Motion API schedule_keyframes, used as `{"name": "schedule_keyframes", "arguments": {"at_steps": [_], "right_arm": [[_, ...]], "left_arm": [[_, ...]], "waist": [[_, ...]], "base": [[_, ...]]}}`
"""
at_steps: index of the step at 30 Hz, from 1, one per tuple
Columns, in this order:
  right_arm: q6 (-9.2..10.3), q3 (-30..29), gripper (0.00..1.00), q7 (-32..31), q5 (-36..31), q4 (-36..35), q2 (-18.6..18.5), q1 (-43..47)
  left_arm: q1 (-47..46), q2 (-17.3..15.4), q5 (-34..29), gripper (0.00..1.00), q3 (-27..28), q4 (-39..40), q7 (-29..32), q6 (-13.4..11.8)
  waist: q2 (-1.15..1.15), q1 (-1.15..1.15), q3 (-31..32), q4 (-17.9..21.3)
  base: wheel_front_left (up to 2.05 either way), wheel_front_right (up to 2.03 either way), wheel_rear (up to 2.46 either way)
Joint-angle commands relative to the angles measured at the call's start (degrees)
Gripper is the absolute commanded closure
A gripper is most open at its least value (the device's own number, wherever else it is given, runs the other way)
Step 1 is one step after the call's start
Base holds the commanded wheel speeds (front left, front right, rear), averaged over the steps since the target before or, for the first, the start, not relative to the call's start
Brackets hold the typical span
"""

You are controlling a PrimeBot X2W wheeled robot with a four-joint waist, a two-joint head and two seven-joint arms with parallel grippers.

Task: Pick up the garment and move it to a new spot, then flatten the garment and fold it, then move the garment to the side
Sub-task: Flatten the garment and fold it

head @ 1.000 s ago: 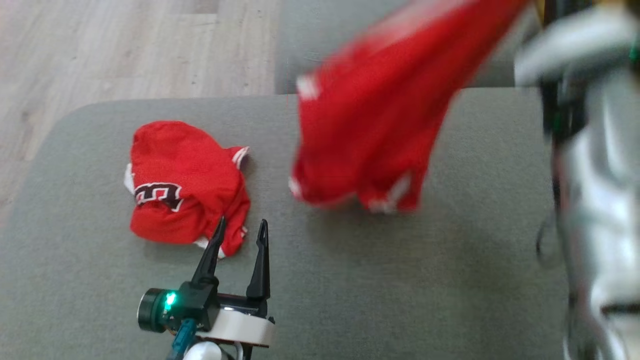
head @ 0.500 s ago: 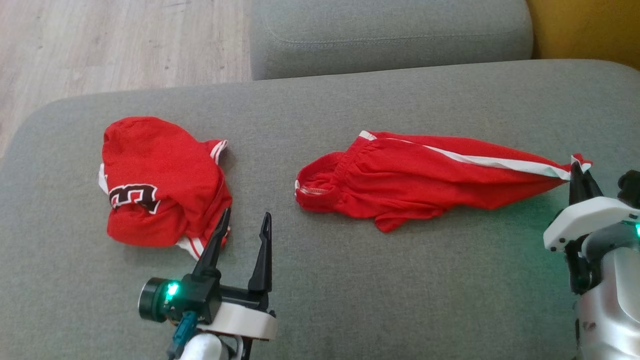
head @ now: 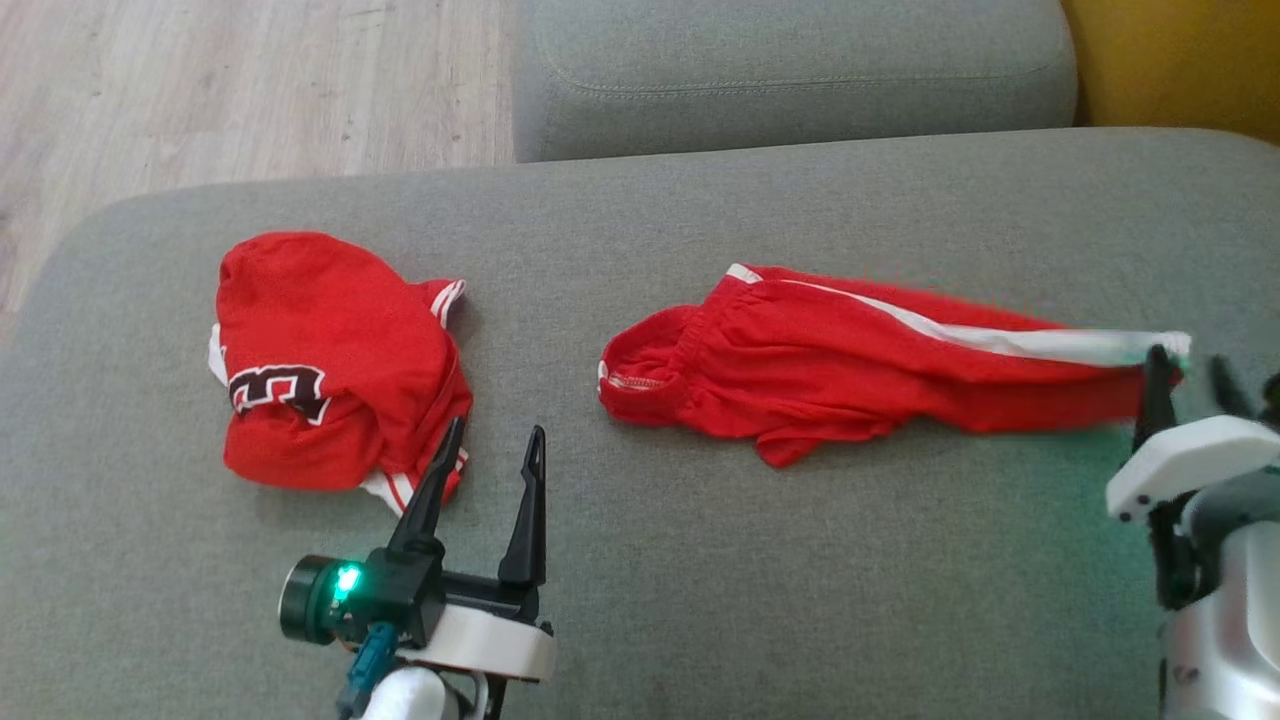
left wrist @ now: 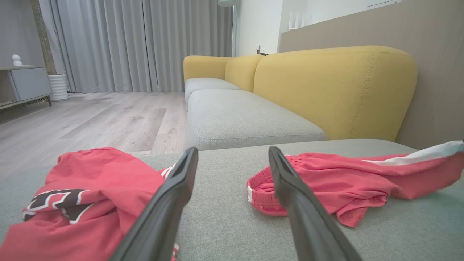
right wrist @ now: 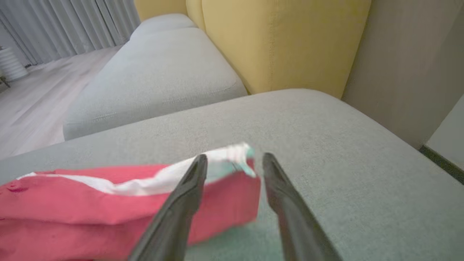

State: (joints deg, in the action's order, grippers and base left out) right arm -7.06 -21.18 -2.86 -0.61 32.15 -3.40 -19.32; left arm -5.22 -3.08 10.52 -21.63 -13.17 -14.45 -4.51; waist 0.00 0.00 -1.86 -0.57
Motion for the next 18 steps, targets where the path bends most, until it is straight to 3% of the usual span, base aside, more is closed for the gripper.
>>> {"name": "schedule_keyframes", "arguments": {"at_steps": [1,5,18], "right_arm": [[-0.43,0.9,0.0,0.8,-0.2,-3.7,0.1,-1.2],[-0.43,1.9,0.0,2.8,0.7,-8.4,0.4,-0.1],[-0.43,21.2,0.0,14.1,16.1,-22.9,0.5,13.0]], "left_arm": [[-2.7,0.2,-0.2,0.0,2.0,1.5,-0.5,-0.1],[-2.7,0.2,-0.3,0.0,2.2,1.6,-0.5,-0.2],[-2.1,0.2,-0.4,0.0,2.6,2.0,-0.5,-0.2]], "waist": [[0.0,0.0,0.0,0.2],[0.0,0.0,0.3,0.7],[0.0,0.0,0.9,2.9]], "base": [[0.0,0.0,0.0],[0.0,0.0,0.0],[0.0,0.0,0.0]]}}
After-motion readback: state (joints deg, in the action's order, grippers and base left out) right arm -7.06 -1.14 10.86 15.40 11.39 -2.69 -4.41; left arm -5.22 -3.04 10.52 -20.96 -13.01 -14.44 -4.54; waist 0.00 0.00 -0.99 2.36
